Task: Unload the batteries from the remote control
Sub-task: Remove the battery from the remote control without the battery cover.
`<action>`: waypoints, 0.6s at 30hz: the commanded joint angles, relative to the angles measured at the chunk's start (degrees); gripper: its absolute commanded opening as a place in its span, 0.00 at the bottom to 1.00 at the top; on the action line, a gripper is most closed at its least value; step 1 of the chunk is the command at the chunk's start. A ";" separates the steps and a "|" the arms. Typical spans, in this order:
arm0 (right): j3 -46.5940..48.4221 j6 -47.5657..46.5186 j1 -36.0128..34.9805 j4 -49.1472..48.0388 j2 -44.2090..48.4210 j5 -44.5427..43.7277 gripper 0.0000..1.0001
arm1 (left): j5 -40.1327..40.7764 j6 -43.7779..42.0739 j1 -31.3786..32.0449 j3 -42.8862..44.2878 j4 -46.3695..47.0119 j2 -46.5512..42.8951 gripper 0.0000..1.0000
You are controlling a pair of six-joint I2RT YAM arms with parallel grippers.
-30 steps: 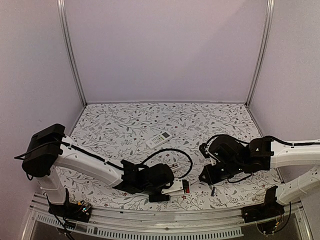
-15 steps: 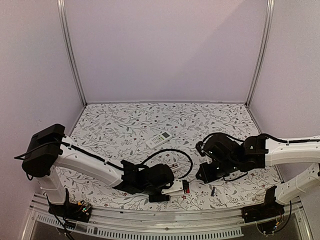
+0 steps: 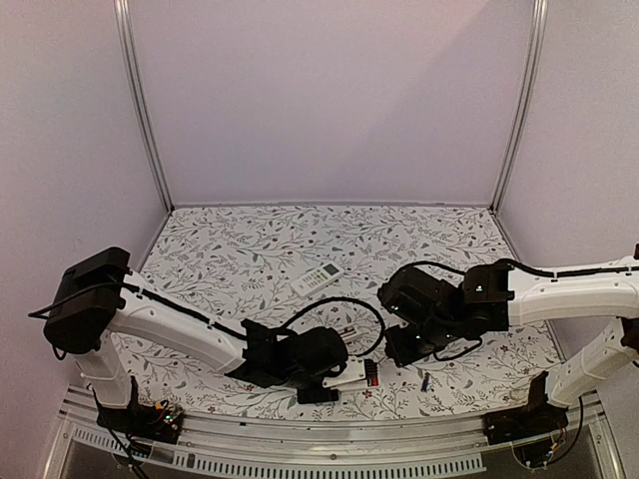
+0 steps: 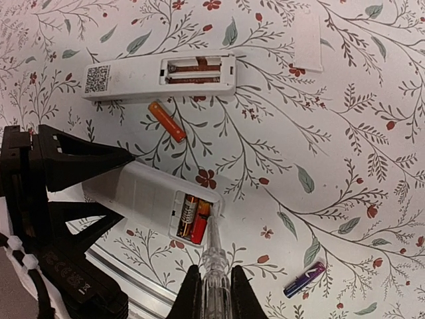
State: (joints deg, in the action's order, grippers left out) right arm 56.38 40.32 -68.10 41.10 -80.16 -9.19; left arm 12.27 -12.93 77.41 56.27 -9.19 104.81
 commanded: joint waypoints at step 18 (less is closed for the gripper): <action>-3.64 0.69 2.08 -5.71 -5.59 11.01 0.00 | -2.01 -0.26 0.73 -1.34 -2.14 3.76 0.31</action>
State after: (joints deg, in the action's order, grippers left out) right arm 59.72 40.91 -68.97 42.52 -85.45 -8.99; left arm 11.92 -10.31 77.41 56.27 -9.39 104.99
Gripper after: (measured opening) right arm 0.092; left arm 0.541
